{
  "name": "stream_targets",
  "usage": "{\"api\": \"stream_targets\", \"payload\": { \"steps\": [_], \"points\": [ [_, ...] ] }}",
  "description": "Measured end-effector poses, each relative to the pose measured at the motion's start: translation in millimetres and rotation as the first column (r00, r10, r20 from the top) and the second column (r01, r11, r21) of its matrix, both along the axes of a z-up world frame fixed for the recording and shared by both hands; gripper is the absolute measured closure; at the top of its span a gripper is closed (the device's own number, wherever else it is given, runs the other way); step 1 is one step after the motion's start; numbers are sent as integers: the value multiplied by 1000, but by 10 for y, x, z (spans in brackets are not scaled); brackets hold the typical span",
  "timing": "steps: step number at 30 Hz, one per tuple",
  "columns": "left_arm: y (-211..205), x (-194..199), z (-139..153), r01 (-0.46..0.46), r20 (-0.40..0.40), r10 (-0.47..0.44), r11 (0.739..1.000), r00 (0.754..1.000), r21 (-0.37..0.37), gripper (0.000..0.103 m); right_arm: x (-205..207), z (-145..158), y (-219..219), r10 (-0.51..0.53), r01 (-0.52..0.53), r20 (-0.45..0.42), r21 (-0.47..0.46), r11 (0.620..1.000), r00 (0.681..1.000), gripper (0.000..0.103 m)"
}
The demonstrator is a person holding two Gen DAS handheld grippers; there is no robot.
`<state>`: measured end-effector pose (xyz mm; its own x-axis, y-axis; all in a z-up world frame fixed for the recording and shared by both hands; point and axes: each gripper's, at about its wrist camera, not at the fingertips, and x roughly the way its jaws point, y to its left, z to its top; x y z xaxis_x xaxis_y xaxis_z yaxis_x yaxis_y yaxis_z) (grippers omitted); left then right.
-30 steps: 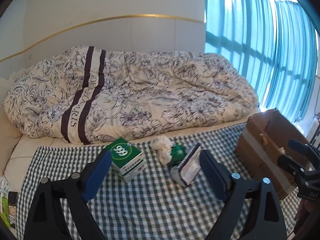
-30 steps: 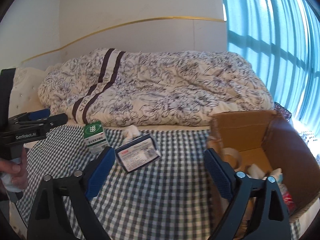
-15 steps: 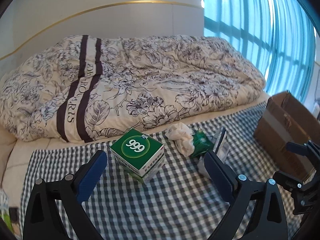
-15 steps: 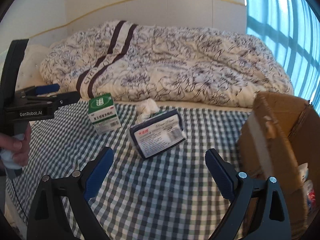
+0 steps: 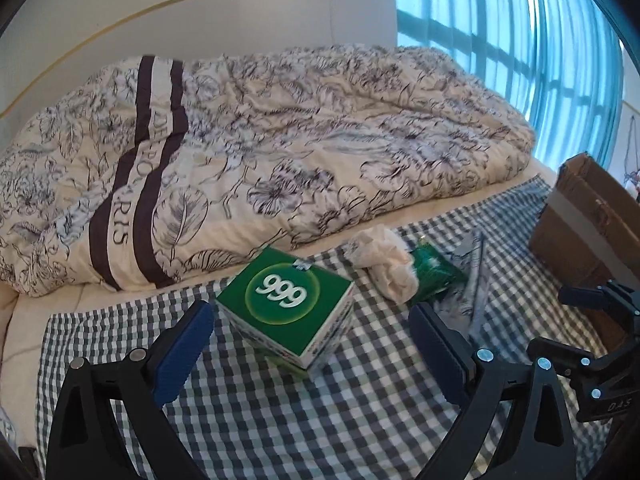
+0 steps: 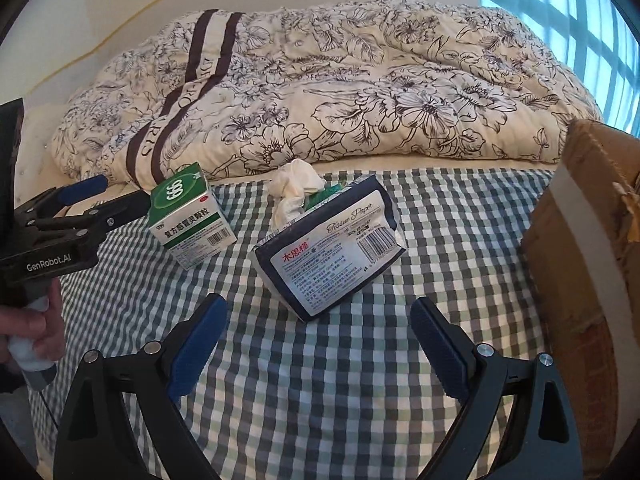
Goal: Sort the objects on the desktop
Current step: 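Grasp the green medicine box with left tool while right tool approaches the tissue pack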
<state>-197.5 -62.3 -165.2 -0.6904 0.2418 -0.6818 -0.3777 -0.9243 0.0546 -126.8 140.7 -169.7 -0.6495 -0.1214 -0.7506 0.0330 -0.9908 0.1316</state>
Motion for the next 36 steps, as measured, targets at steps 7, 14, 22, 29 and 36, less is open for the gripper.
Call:
{"api": "stream_targets", "payload": {
  "steps": [7,14,22,29,36],
  "points": [
    [-71,-250,-151,-188,101,181,980,978,71,3,-181,-84,-82,-16,16,14,12,1000,1000,10],
    [-23,-446,-163,-331,138,314,934,939,133,3,-294,-76,-189,-4,5,-22,78,997,1000,10],
    [57,-738,-378,-436,254,398,893,882,113,3,-428,-182,-196,6,-5,-13,63,998,1000,10],
    [100,-853,-621,-491,303,451,868,840,68,2,-525,-325,-163,-6,6,10,17,1000,1000,10],
    [165,-835,-662,-481,255,463,877,849,9,4,-616,-427,-192,-23,23,7,58,998,1000,10]
  ]
}}
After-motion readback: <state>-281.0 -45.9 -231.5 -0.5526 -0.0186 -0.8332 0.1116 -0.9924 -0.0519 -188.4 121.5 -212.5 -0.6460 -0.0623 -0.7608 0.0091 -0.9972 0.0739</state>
